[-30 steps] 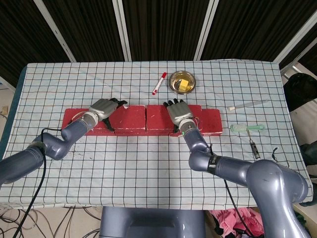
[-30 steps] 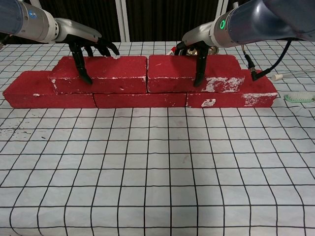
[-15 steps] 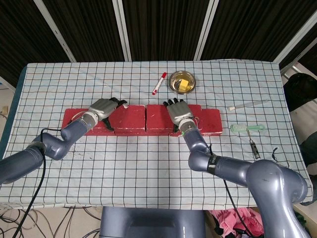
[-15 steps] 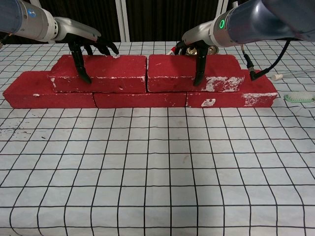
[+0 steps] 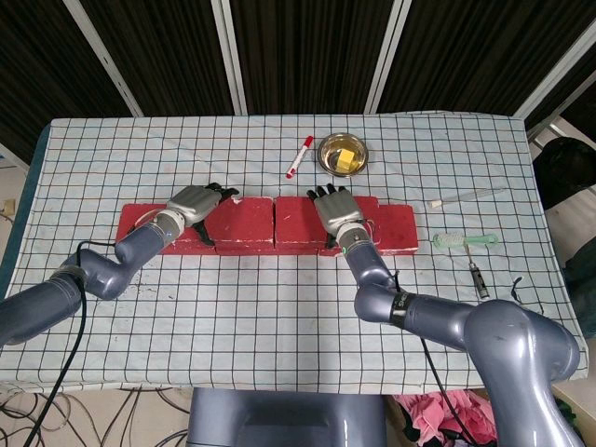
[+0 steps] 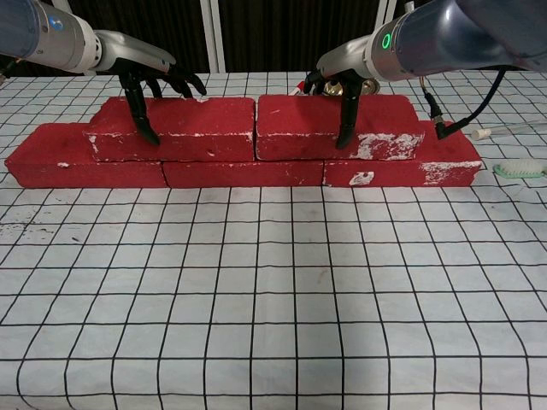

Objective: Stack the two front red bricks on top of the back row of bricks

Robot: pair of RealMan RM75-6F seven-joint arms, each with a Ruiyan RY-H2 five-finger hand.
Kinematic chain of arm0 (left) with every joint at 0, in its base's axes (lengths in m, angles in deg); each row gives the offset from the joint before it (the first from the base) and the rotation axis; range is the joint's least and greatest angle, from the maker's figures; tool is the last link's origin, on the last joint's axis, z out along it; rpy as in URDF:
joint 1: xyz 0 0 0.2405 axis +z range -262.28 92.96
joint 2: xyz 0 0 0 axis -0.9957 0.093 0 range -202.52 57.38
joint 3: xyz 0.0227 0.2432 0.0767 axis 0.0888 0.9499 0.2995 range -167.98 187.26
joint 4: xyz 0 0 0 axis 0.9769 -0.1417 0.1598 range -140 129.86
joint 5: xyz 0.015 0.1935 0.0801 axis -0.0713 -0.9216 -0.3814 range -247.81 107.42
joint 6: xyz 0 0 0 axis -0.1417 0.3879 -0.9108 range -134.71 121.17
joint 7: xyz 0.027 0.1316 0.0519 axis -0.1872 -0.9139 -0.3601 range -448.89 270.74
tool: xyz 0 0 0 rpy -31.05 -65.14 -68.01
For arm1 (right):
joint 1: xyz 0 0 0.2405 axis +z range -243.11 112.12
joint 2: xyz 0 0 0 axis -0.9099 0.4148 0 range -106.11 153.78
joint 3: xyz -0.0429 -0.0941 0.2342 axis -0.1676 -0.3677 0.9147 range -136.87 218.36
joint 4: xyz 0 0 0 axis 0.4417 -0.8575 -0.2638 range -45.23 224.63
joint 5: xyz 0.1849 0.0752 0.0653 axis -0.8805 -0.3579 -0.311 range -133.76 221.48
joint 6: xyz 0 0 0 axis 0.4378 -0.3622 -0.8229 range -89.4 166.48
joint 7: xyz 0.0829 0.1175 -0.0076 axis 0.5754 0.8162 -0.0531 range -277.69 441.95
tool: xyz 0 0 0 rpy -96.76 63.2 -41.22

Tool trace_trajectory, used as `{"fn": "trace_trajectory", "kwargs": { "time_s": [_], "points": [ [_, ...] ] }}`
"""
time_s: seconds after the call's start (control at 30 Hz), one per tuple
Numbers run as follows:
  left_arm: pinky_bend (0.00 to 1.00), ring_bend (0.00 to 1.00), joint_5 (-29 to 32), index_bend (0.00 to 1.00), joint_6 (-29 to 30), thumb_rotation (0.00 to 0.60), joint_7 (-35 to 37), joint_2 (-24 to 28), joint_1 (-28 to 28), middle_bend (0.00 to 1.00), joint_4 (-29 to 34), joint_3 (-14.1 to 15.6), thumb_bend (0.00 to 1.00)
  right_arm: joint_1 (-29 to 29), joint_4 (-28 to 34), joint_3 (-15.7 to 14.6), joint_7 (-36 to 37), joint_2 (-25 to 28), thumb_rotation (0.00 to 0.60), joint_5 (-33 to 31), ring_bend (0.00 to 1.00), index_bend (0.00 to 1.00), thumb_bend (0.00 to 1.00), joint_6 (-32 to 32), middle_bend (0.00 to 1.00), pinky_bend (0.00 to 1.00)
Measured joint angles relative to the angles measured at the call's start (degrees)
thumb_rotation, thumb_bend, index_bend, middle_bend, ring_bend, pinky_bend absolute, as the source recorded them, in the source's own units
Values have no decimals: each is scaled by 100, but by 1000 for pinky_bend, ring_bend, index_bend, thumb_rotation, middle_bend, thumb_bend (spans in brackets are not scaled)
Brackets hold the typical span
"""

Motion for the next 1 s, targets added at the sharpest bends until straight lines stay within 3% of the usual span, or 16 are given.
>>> {"fn": "trace_trajectory", "kwargs": {
  "time_s": [1.0],
  "points": [
    [166, 13, 73, 50, 96, 600, -56, 146, 5, 122, 242, -13, 0, 5, 292, 102, -62, 141, 600, 36, 0, 43, 0, -163, 21, 124]
  ]
}}
